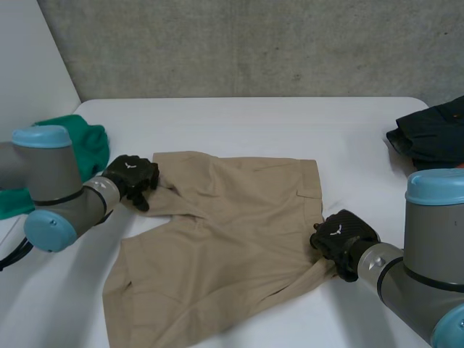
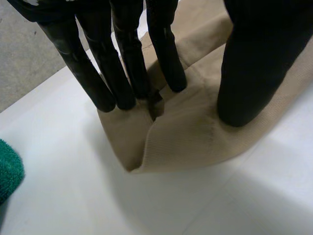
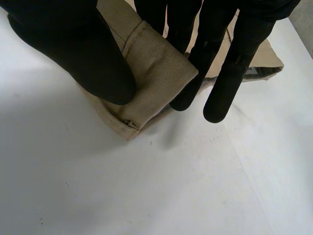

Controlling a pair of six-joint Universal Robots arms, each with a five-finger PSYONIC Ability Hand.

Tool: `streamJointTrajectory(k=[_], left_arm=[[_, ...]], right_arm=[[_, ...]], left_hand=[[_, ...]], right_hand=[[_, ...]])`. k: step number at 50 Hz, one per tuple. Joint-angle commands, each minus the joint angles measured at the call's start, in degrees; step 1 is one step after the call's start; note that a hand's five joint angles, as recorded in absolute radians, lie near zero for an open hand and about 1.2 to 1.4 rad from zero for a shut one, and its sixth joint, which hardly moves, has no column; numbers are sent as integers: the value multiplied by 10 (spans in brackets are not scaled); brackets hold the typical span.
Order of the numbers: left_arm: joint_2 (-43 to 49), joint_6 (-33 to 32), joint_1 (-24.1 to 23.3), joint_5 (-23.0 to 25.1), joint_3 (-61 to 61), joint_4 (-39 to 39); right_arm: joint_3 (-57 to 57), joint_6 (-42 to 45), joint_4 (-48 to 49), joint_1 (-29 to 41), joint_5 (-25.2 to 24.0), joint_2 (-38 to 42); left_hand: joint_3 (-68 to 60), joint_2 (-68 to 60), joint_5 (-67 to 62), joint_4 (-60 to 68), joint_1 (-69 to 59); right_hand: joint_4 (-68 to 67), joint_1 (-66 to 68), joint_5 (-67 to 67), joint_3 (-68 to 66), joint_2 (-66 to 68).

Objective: Fold the laundry.

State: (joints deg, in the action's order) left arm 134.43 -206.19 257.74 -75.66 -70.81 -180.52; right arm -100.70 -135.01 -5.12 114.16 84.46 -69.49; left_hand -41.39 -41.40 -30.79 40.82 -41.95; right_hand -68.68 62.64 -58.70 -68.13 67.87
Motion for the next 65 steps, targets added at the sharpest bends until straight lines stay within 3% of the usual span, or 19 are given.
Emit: streamJointTrajectory(k=[1, 10, 16, 22, 31, 35, 38, 39, 42, 49, 58, 65], left_arm=[[1, -4, 3, -6, 1, -2], [-65, -25, 9, -78, -49, 16], [-103, -58, 12, -94, -98, -5], [-102, -91, 7, -112, -119, -25], [-97, -124, -9, -188, -125, -30], [-110, -127, -17, -207, -138, -29], [-124, -123, -16, -208, -148, -31], [-140, -120, -16, -203, -156, -31], [-180, -107, -16, -183, -177, -29], [-283, -54, -18, -135, -246, -13], [-431, 76, -59, -94, -369, 112], [-443, 138, -85, -87, -399, 183]], right_arm=[[1, 2, 0, -3, 0, 2], [1, 2, 0, -2, 0, 0], [2, -1, -2, 5, 0, -2], [1, -1, -2, 12, 0, -4], [-1, -2, -2, 13, 0, -6], [-1, -2, -5, 12, 1, -6], [-1, -3, -5, 12, 0, -7], [-1, -3, -3, 12, 0, -7], [2, -4, -1, 13, 0, -7], [17, -24, 9, 15, -2, -6], [84, -139, 23, 23, -5, 18], [150, -183, 17, 28, 10, 59]], left_hand=[[-386, -386, -392, 392, -380], [-386, -386, -392, 392, -381], [-386, -386, -392, 392, -381], [-386, -386, -392, 392, -381], [-386, -386, -392, 392, -381], [-277, -277, -283, 283, -272], [-195, -195, -201, 201, -189], [-43, -43, -49, 49, -37], [180, 180, 174, -174, 185], [213, 213, 207, -207, 218], [105, 105, 99, -99, 111], [102, 102, 96, -96, 107]], right_hand=[[-113, 174, -113, -119, 121], [-113, 174, -113, -119, 121], [-113, 174, -113, -119, 121], [-113, 174, -113, -119, 121], [-113, 174, -113, -119, 121], [-113, 174, -113, -119, 121], [-113, 174, -113, -119, 121], [-113, 174, -113, -119, 121], [-113, 174, -113, -119, 121], [-113, 174, -113, -119, 121], [-113, 174, -113, -119, 121], [-113, 174, -113, -119, 121]])
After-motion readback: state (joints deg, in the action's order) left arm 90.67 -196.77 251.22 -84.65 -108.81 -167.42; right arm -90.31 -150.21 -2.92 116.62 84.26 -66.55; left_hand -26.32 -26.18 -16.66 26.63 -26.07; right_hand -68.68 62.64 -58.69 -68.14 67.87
